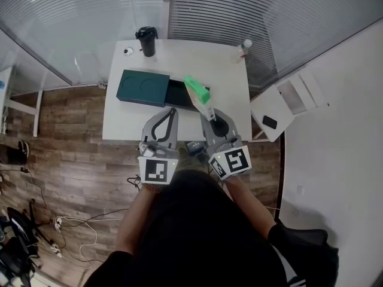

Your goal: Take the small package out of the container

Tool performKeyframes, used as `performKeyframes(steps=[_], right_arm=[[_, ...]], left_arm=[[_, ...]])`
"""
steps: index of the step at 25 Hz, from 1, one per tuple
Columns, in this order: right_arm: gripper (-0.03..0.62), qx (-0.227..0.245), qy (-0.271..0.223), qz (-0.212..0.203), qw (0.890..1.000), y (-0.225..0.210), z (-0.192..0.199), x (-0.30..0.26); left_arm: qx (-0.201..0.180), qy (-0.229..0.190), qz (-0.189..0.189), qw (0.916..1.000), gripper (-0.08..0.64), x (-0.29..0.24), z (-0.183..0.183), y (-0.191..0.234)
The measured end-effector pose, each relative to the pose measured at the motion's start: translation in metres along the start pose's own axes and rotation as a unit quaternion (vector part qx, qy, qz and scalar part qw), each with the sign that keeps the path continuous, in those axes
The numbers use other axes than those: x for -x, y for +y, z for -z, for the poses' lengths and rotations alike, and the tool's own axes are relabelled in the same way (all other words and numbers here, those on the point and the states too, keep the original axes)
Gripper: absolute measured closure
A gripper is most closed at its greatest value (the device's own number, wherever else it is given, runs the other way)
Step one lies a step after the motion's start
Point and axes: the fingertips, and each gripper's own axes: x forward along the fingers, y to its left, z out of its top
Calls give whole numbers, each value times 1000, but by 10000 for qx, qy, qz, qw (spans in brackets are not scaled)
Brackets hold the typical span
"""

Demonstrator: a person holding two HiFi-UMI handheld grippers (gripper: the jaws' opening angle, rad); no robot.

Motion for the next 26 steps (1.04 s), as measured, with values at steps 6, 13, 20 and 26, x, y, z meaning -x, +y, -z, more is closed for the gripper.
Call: performKeyframes(steps=[6, 13, 20, 26], right_arm=[[591, 8, 8, 64, 10000, -7, 1, 3], [591, -37, 20, 167, 9999, -8, 5, 5], [591, -67, 41, 194, 9998, -11, 10, 5], [591, -81, 75, 188, 9998, -13, 13, 4]], left_arm=[[-3, -50, 44, 10000, 561, 0, -2, 0], [-2, -61, 93, 9999, 561, 3, -1, 0], [-42, -64, 120, 9999, 561, 2, -2, 1], [21, -63, 68, 10000, 561, 3, -2, 3]])
